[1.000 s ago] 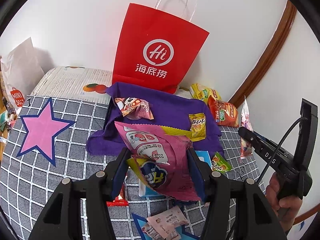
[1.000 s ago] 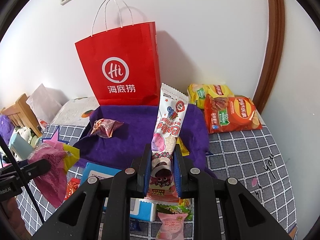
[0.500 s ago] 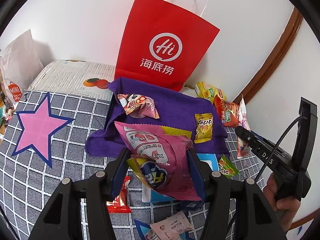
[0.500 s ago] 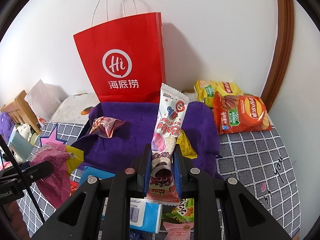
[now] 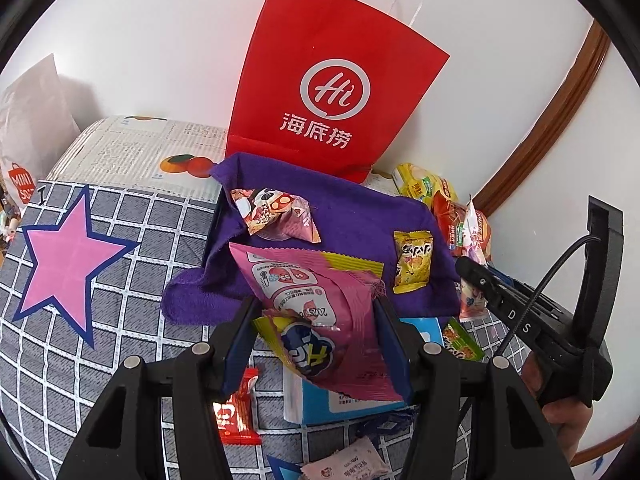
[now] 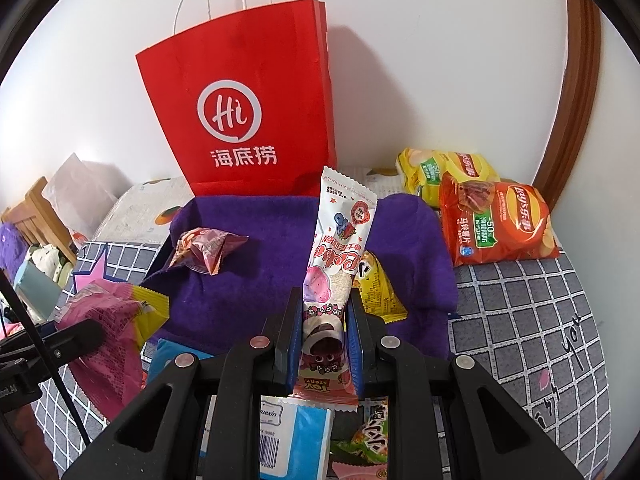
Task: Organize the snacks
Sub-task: 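Lower the stick candy and pink bag onto the purple towel and open both tools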
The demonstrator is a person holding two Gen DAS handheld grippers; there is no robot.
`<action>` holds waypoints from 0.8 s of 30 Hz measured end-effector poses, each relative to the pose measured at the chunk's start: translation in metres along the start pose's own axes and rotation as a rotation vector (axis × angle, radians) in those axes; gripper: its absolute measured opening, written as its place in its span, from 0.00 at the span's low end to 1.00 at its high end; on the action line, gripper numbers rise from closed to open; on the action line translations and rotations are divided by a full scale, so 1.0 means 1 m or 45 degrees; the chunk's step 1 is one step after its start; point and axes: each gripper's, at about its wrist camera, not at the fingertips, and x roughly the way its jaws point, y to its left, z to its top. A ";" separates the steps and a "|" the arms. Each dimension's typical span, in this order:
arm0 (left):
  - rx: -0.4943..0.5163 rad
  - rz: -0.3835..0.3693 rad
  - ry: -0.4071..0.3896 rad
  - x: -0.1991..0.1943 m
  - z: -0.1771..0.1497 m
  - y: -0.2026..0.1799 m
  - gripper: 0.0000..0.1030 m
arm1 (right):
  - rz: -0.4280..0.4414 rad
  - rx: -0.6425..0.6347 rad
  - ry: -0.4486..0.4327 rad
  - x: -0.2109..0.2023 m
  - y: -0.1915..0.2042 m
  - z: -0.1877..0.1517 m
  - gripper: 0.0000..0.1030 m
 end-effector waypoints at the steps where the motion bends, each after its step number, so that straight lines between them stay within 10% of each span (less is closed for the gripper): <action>1: 0.000 -0.002 0.000 0.001 0.001 0.000 0.53 | 0.001 0.001 0.002 0.001 0.000 0.000 0.20; 24: 0.001 -0.024 0.013 0.018 0.011 0.000 0.53 | -0.003 0.018 0.049 0.029 -0.003 0.001 0.20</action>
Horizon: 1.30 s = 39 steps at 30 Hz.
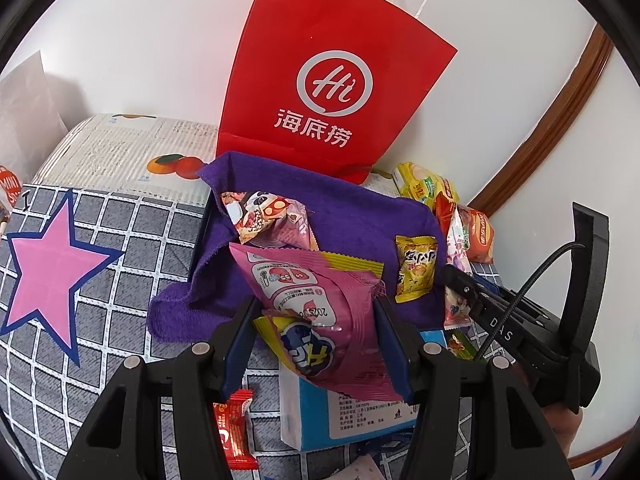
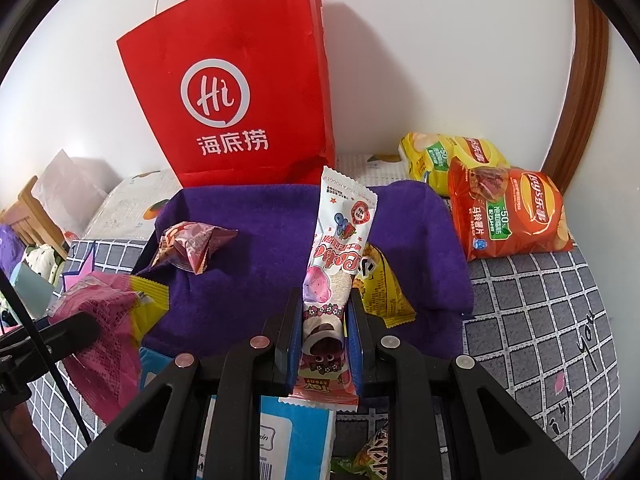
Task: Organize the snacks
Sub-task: 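Lower the stick candy and pink bag onto the purple towel and open both tools, then grasp the green snack packet with the right tool while the left tool grasps the red candy packet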
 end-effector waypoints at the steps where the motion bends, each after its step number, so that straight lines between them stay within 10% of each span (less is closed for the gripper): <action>1: 0.001 -0.010 -0.007 -0.001 0.000 0.001 0.53 | -0.002 0.002 0.001 0.001 0.000 0.000 0.20; 33: 0.055 0.027 -0.015 0.053 0.036 -0.004 0.53 | 0.041 -0.037 0.175 0.058 0.011 0.004 0.22; 39: 0.098 0.067 -0.010 0.065 0.038 -0.010 0.54 | 0.032 -0.060 0.176 0.060 0.011 0.006 0.41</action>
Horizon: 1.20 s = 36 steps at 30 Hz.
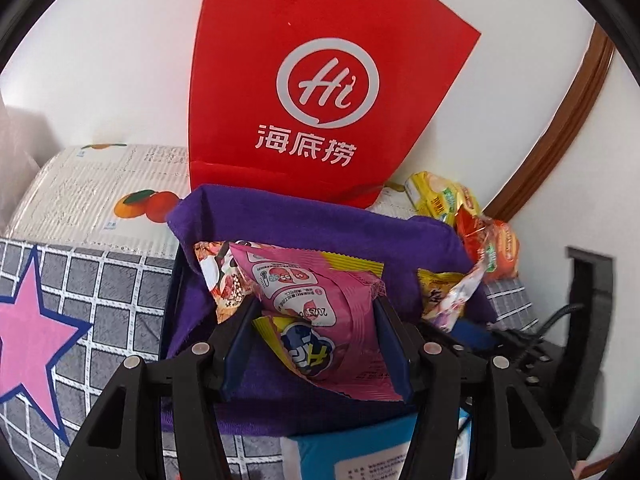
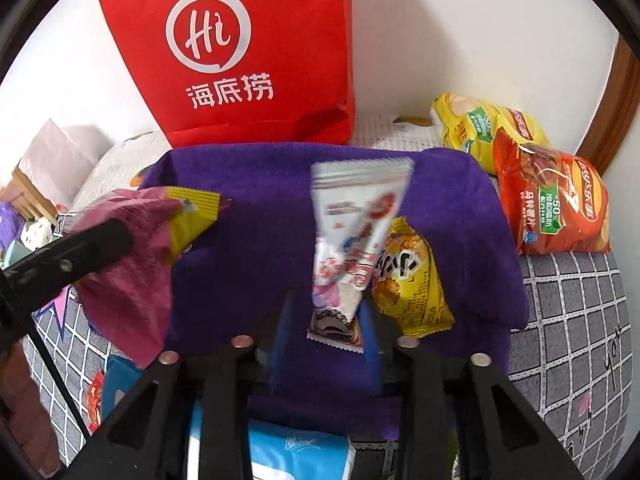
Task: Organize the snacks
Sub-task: 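Grasp the green snack packet with the right tool while the left tool grasps the red candy packet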
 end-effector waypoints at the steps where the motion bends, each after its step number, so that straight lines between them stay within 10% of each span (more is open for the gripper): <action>1: 0.012 0.012 0.004 0.002 -0.001 -0.001 0.54 | -0.001 0.000 -0.011 -0.003 -0.001 0.000 0.49; 24: 0.012 -0.002 0.012 -0.023 -0.005 0.001 0.66 | -0.015 0.067 -0.244 -0.114 -0.043 -0.045 0.56; 36: -0.041 0.056 -0.031 -0.080 -0.031 0.033 0.66 | -0.024 0.102 -0.087 -0.091 -0.056 -0.103 0.50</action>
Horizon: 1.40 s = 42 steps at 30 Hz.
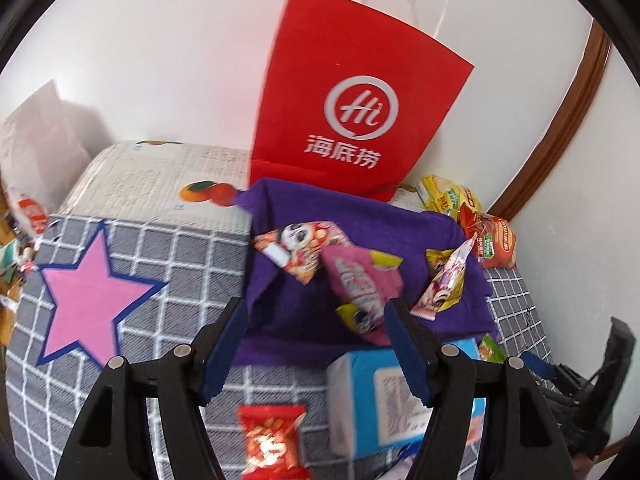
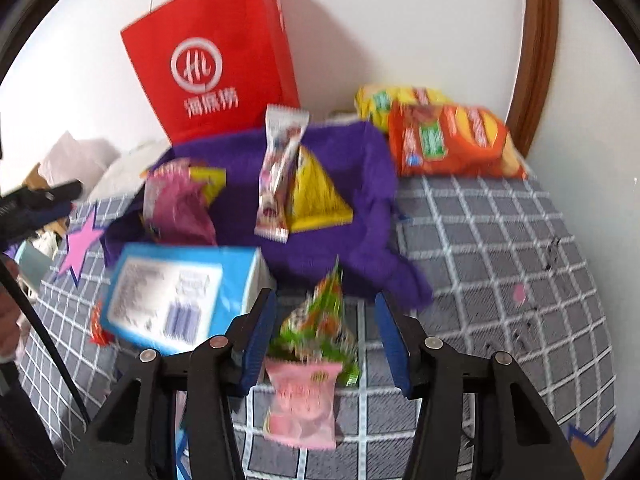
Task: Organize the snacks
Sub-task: 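Grasp the green snack packet with the right tool while the left tool grasps the red candy packet, then carry the green packet and red candy packet toward the purple towel with both tools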
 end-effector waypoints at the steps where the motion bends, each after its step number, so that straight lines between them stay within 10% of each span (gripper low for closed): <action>1: -0.004 0.006 0.000 -0.003 -0.002 0.004 0.66 | -0.007 -0.005 0.012 0.004 0.001 -0.004 0.48; 22: -0.027 0.081 0.208 0.017 -0.067 0.035 0.66 | 0.065 0.033 0.085 0.047 -0.003 -0.014 0.43; 35: 0.008 0.113 0.275 0.036 -0.090 0.024 0.65 | 0.006 0.056 -0.055 -0.012 -0.005 -0.013 0.41; 39: -0.022 0.157 0.284 0.041 -0.096 0.028 0.37 | -0.006 0.041 -0.096 -0.030 -0.006 -0.009 0.41; 42: -0.056 0.138 0.272 0.033 -0.097 0.032 0.37 | -0.008 0.034 -0.117 -0.040 -0.003 -0.007 0.41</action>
